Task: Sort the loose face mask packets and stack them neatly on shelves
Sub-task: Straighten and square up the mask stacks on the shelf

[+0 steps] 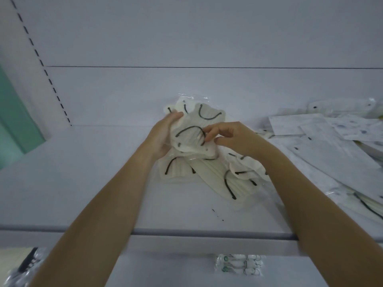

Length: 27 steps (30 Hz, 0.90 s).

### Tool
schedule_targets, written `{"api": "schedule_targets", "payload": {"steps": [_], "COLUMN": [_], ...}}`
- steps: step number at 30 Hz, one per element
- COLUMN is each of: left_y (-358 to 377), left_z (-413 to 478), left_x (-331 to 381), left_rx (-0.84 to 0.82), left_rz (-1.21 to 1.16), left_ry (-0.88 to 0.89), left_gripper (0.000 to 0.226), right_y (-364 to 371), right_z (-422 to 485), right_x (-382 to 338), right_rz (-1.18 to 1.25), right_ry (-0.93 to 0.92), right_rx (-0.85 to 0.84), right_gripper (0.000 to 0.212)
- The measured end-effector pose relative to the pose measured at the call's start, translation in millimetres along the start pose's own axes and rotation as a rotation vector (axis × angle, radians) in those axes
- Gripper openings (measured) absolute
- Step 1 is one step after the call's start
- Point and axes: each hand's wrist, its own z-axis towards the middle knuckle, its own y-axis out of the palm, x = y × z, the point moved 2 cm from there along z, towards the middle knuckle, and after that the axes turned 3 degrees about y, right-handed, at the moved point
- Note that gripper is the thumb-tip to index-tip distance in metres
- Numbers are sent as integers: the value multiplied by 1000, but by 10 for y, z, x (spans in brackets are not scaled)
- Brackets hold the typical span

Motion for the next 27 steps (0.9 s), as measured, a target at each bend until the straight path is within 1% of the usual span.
{"api": "schedule_targets", "payload": {"steps": [1,2,4,5,7,8,9,11,13,16,18,19,23,25,27], "left_y": [1,0,-8,-20,-42,-47,-53,-64,-77,-66,-59,-58,-69,-80,-74], "left_z": [-5,-5,-14,-17,-21,-24,-29,-39,-45,-57,-59,-58,-45,-41,-59], "left_x": [-3,-6,-6,-1,10,16,22,37,46,40,40,40,36,49,70], "left_rx": [24,47,89,118,176,196,212,243,279,292,294,295,304,327,346], "left_rz": [91,167,252,273,315,346,379,430,449,485,496,502,516,516,506], "left_ry": [33,55,62,61,85,113,146,200,222,222,223,227,256,277,309], "left_gripper": [36,40,47,48,48,49,49,49,49,49,49,50,50,49,49], "right_y": [-16,-53,-174,-233,-317,-333,-335,-342,-357,-344,-295,-267,-211,-241,-292], "right_z": [3,3,-16,-36,-100,-133,-152,-152,-143,-119,-93,-79,-16,15,34], "right_x": [-5,6,91,157,297,326,331,317,305,343,357,352,325,282,227], "right_rz": [-3,-10,-126,-246,-513,-594,-622,-574,-530,-521,-489,-471,-416,-364,-227], "right_ry": [4,21,125,218,448,530,570,574,556,512,455,422,302,240,169], "right_rx": [28,76,128,86,-102,-184,-231,-245,-242,-229,-160,-121,37,211,422], "right_gripper": [39,42,47,54,71,75,76,73,65,40,20,13,12,8,8]}}
